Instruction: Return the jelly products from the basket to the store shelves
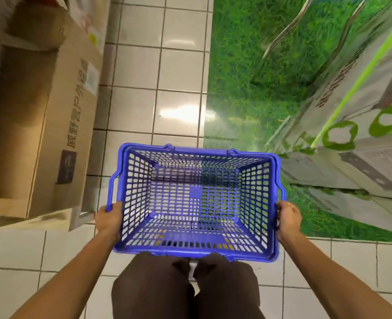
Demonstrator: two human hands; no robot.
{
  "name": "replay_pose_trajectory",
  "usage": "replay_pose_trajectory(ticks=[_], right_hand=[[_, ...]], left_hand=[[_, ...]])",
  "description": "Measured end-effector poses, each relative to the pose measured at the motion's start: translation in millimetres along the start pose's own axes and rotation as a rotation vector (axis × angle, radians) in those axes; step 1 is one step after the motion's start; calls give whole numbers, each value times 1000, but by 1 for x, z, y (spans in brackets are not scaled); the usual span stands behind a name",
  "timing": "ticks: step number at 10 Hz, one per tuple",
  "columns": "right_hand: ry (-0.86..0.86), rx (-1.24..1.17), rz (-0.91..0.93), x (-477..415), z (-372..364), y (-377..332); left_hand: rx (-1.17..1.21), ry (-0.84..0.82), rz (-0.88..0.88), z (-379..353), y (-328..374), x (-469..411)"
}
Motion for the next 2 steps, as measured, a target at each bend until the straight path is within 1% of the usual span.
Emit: replay_pose_trajectory(ticks=[1, 2], right_hand=[[-9, 14, -4, -2, -2, 1], [-28, 59, -17, 3, -1, 1]], left_hand=[[31, -49, -11, -4, 0, -4], [-23, -64, -7, -2, 2, -1]])
Point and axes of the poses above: each hand's wrist, its own x-axis away from the middle knuckle, its own z-axis out of the back of the hand, y = z × x, the point moved 7 cm from there along -x, towards the middle knuckle, and after that the axes turned 6 degrees about -x, right-handed, at the moved point
